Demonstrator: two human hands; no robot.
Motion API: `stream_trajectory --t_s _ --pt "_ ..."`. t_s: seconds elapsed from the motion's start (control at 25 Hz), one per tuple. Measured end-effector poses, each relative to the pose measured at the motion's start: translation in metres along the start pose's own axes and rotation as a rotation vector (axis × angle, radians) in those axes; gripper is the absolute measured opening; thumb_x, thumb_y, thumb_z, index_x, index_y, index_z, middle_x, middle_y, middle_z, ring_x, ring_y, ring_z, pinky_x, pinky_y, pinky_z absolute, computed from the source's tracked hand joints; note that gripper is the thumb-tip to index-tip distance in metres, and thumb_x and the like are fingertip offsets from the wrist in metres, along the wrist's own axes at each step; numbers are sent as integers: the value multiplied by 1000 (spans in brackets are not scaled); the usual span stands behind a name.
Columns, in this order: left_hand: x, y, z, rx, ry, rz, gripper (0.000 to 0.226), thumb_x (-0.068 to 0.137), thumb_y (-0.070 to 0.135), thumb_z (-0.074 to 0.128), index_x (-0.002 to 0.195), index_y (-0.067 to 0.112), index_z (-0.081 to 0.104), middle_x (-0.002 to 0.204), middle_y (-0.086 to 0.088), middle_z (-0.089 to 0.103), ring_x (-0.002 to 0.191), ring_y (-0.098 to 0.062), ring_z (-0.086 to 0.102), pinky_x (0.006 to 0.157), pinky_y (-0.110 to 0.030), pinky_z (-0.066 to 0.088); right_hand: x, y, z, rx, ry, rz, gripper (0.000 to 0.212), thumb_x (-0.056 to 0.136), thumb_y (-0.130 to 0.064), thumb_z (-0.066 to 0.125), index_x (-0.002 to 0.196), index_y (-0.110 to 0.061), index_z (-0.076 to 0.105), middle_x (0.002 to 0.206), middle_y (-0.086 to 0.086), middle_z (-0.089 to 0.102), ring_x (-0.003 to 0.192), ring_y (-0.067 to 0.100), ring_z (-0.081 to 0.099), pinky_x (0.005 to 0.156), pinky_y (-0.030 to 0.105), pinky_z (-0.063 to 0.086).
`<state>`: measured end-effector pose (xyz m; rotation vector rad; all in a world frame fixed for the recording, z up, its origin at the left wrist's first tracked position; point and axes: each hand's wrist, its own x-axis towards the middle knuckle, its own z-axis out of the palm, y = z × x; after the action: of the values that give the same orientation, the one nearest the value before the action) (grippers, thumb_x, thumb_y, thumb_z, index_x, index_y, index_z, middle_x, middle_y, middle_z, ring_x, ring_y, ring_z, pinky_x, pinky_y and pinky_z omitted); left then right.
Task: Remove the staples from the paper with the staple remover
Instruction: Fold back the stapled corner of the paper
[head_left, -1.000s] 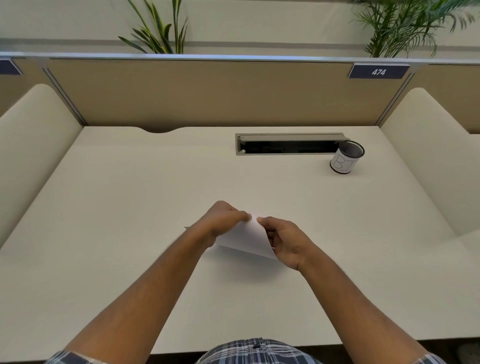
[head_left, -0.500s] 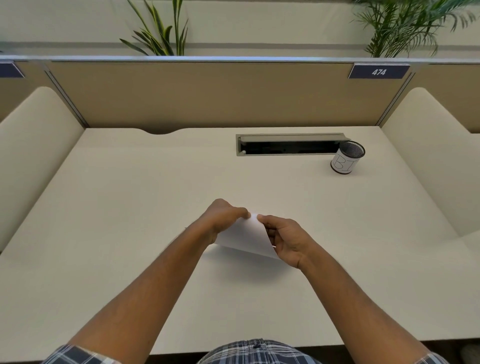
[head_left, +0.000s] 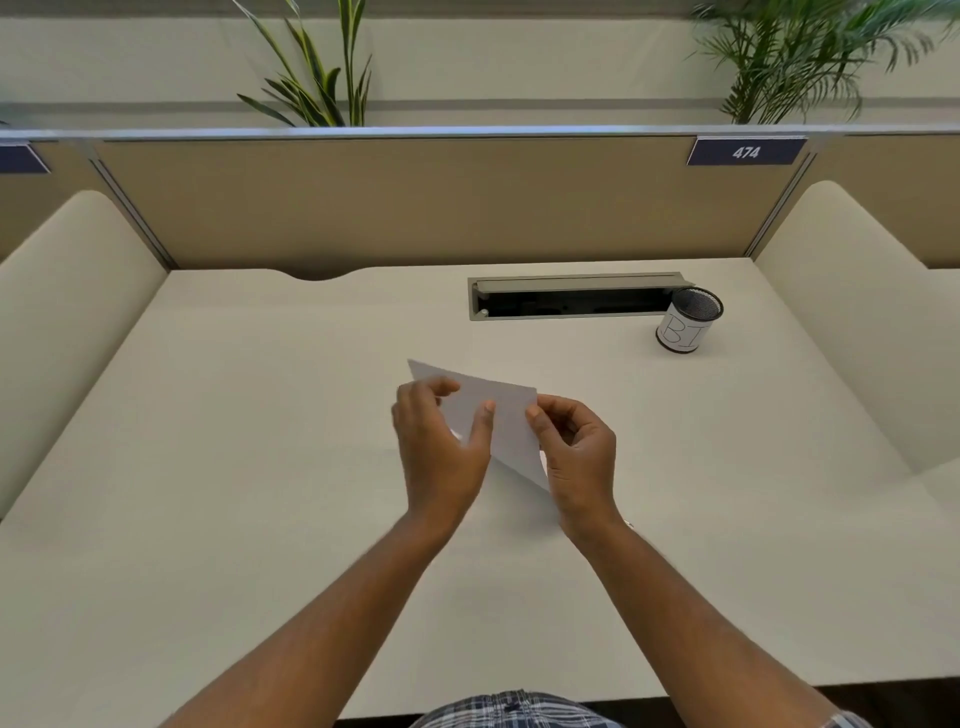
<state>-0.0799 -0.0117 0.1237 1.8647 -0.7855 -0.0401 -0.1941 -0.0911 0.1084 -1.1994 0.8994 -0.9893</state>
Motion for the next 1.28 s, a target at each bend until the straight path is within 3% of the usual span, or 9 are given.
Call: stream_trajectory --t_s 0.12,0.28,0.48,0.64,0.76,0.84,0.96,1.12,1.28 --pt "-10 8 4 -232 -166 -84 25 88 33 75 107 18 68 104 6 69 100 -8 67 87 -26 58 -6 -2 7 -15 -27 -65 10 89 -15 78 99 -15 77 94 1 79 90 14 75 80 24 58" --pt "-12 11 3 -352 -141 -208 23 89 26 75 110 16 72 102 7 75 96 -5 72 82 -23 60 -15 2 20 -53 -128 -116 18 93 -8 72 108 -16 78 105 -1 79 102 18 75 86 31 60" --pt "2 3 -10 -258 -61 -211 16 99 25 61 103 18 75 91 6 75 82 -7 71 74 -26 62 -11 0 27 -123 -213 -151 28 94 -7 70 121 -15 74 117 -3 77 112 14 72 96 37 60" --pt "18 3 -21 -153 -101 -95 17 100 24 59 104 14 73 89 4 72 80 -8 68 68 -15 55 5 -17 24 -383 -109 -423 19 93 -16 73 111 -21 75 109 -8 69 100 8 67 79 34 60" --pt "22 2 -25 -120 -133 -75 13 99 23 61 102 17 73 89 7 72 82 -6 67 69 -10 51 18 -29 22 -646 -69 -561 23 90 -35 72 112 -27 75 112 -9 64 107 10 56 87 32 50" --pt "20 3 -27 -128 -148 -100 12 97 24 64 100 19 74 88 11 73 82 -3 68 70 -11 53 24 -32 21 -774 -122 -512 20 89 -46 68 102 -33 77 107 -14 68 105 11 58 88 40 47" --pt "17 4 -30 -187 -171 -186 12 94 27 68 99 19 77 89 11 75 81 -2 70 69 -12 53 24 -31 17 -681 -201 -278 16 89 -48 67 87 -34 75 92 -17 73 91 6 66 88 50 54" --pt "14 3 -30 -224 -226 -259 12 93 26 70 99 18 78 90 10 75 83 -4 70 70 -15 52 16 -28 12 -542 -225 -68 21 93 -37 70 94 -19 79 94 -6 76 92 11 69 86 42 58" --pt "12 2 -29 -176 -238 -198 15 94 28 69 98 17 78 89 7 76 83 -8 71 72 -21 57 10 -29 11 -524 -232 -125 19 90 -41 74 89 -23 78 88 -9 76 86 8 69 79 31 56"
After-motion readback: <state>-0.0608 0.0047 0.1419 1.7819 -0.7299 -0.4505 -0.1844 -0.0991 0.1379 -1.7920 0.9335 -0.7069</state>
